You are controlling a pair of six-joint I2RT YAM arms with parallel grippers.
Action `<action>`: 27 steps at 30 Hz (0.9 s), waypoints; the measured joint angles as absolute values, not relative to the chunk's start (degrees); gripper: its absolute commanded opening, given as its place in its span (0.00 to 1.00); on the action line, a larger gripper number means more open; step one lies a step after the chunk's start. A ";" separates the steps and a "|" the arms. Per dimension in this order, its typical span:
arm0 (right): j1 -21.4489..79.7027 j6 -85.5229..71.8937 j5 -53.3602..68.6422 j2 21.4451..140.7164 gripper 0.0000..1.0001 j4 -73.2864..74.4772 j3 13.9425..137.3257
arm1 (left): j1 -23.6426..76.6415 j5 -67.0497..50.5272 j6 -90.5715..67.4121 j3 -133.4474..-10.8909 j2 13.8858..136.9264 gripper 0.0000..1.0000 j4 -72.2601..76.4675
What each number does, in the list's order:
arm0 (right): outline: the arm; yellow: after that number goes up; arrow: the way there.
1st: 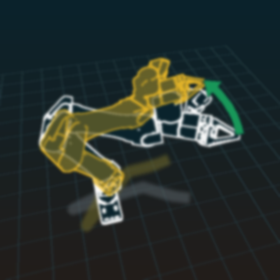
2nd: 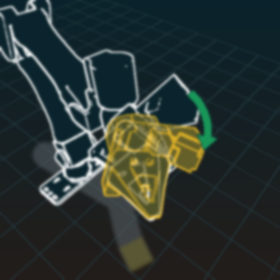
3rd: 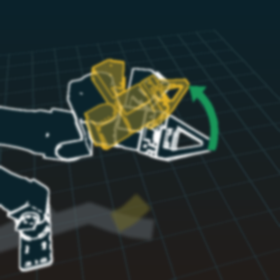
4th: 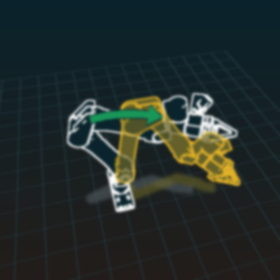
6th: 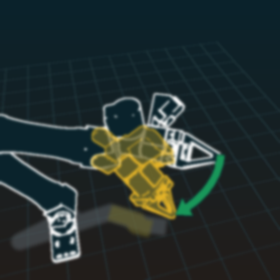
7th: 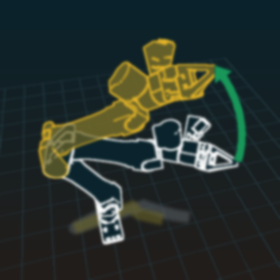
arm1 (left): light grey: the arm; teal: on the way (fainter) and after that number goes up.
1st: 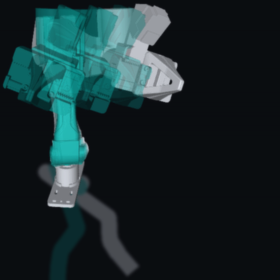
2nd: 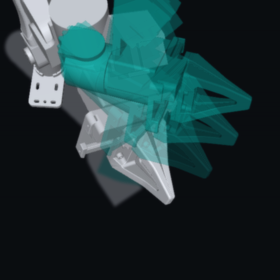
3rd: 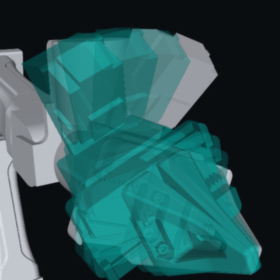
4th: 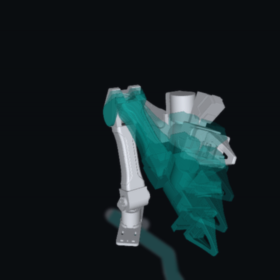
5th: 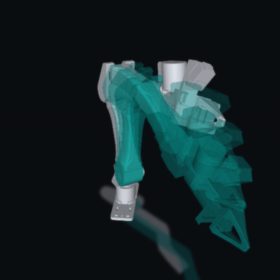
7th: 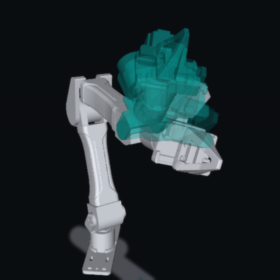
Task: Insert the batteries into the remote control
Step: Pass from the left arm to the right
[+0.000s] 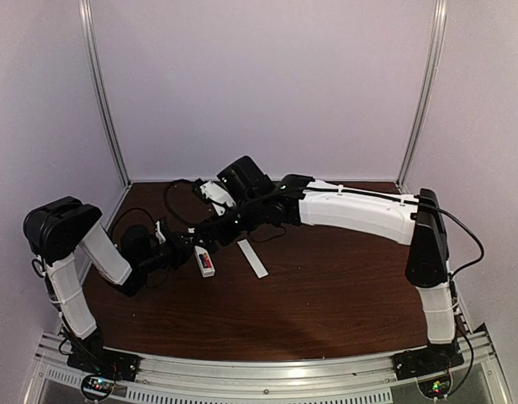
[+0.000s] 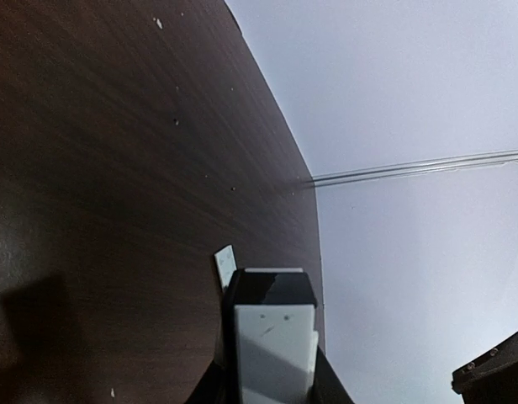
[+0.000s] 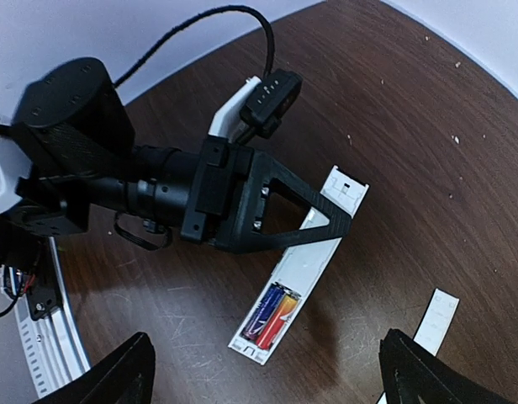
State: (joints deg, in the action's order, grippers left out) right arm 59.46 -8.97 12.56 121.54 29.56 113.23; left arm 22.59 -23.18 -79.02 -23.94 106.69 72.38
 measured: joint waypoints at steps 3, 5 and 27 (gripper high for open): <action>59.88 -8.75 10.39 125.49 0.93 32.95 115.42 | 23.79 -22.37 -79.59 -23.38 106.91 0.00 72.44; 60.05 -8.40 9.08 127.20 0.93 34.59 116.29 | 24.73 -21.58 -79.64 -23.38 106.69 0.00 72.79; 60.77 -9.82 7.66 130.72 0.64 37.47 116.86 | 28.51 -17.32 -77.82 -24.97 102.19 0.00 73.71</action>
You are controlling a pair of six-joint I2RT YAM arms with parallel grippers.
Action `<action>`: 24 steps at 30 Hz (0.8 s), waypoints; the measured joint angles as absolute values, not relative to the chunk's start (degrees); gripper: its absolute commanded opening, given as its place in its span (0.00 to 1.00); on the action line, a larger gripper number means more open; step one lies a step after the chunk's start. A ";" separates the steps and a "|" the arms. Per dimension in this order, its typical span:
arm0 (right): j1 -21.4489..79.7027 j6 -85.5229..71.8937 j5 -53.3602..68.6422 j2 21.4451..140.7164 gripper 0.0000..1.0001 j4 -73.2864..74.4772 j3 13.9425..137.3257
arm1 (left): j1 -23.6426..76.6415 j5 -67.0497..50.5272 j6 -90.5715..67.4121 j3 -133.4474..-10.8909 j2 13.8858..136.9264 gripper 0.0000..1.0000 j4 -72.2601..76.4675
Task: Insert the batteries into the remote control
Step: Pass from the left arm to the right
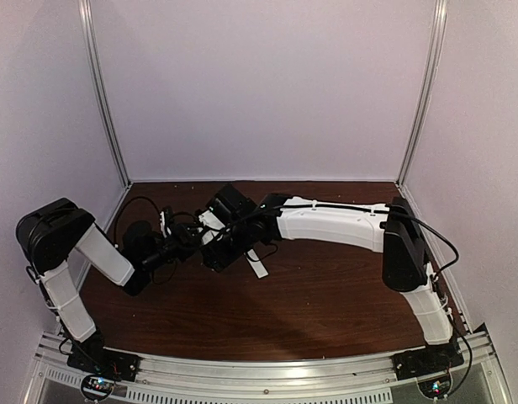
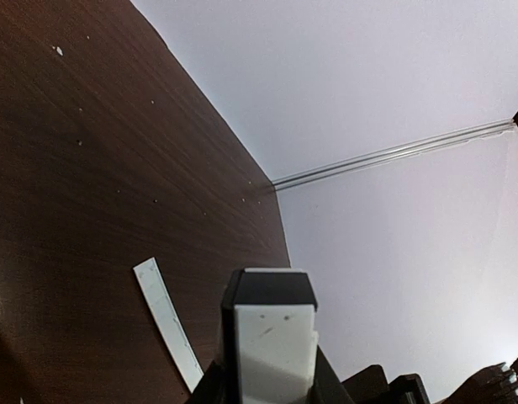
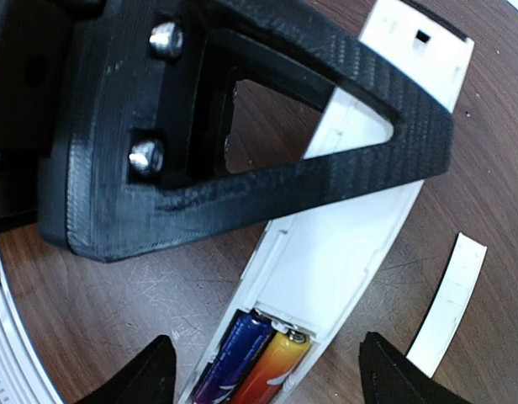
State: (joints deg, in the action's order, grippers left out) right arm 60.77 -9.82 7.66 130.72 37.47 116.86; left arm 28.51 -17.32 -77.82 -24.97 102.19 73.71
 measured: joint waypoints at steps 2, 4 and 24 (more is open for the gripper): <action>60.77 -10.09 7.38 130.93 0.47 37.36 116.86 | 28.73 -16.71 -77.43 -24.97 101.82 0.00 73.67; 60.80 -10.79 7.25 130.93 0.27 36.97 116.90 | 28.77 -16.01 -77.12 -24.97 101.56 0.00 73.67; 57.84 -10.46 1.04 126.23 0.00 39.35 109.19 | 28.84 -12.29 -74.00 -15.49 90.94 0.98 73.14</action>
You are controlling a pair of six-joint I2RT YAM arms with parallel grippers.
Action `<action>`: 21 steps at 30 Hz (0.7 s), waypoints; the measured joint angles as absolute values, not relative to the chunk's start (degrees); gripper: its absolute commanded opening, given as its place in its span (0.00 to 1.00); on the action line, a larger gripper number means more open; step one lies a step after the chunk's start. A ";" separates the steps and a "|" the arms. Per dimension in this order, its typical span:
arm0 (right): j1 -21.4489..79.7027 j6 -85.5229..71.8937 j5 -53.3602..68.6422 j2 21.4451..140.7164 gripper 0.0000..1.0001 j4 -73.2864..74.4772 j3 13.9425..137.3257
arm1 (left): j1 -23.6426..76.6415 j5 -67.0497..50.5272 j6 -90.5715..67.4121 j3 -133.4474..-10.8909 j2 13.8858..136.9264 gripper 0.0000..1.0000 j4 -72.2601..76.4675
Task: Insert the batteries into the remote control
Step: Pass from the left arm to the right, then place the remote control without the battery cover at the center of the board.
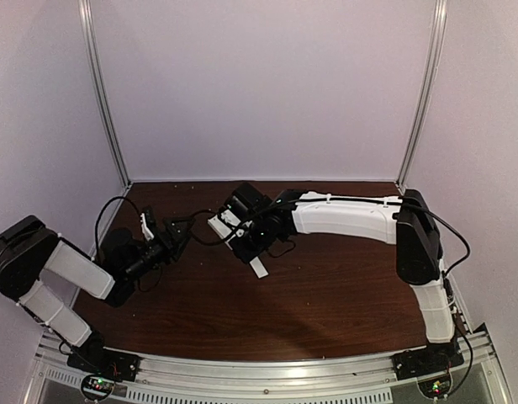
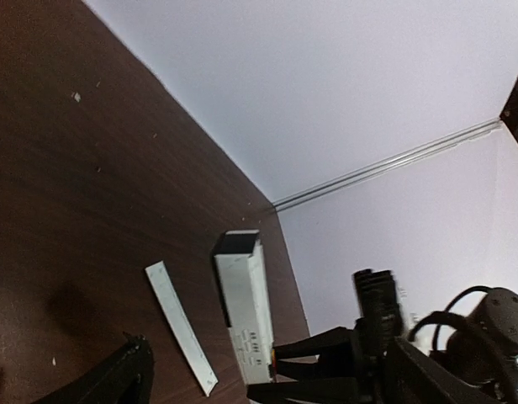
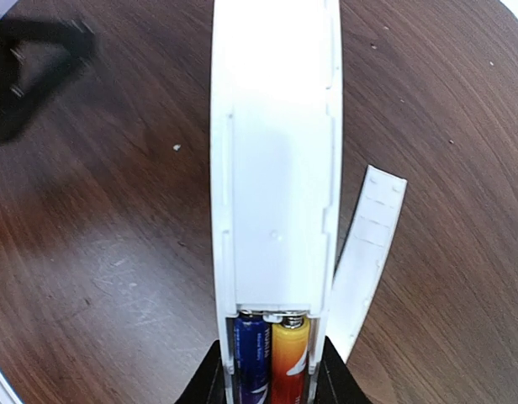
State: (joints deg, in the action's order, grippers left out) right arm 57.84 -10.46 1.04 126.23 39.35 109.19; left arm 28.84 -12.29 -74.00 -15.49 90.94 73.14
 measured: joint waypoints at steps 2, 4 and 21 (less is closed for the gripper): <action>57.32 -9.13 0.23 125.14 0.00 39.70 107.35 | 28.84 -10.59 -70.91 -15.55 82.89 0.98 69.08; 56.99 -7.70 -0.49 124.29 0.00 39.83 105.41 | 28.82 -8.08 -67.09 -16.84 74.41 0.98 62.89; 63.64 -2.17 2.13 126.98 0.11 43.42 102.50 | 25.06 -0.16 -54.89 -20.32 60.42 0.98 25.71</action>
State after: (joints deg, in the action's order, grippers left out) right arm 63.64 -2.17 2.13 126.98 43.42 102.50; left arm 25.06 -0.16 -54.89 -20.32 60.42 25.71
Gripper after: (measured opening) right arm 0.279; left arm 0.976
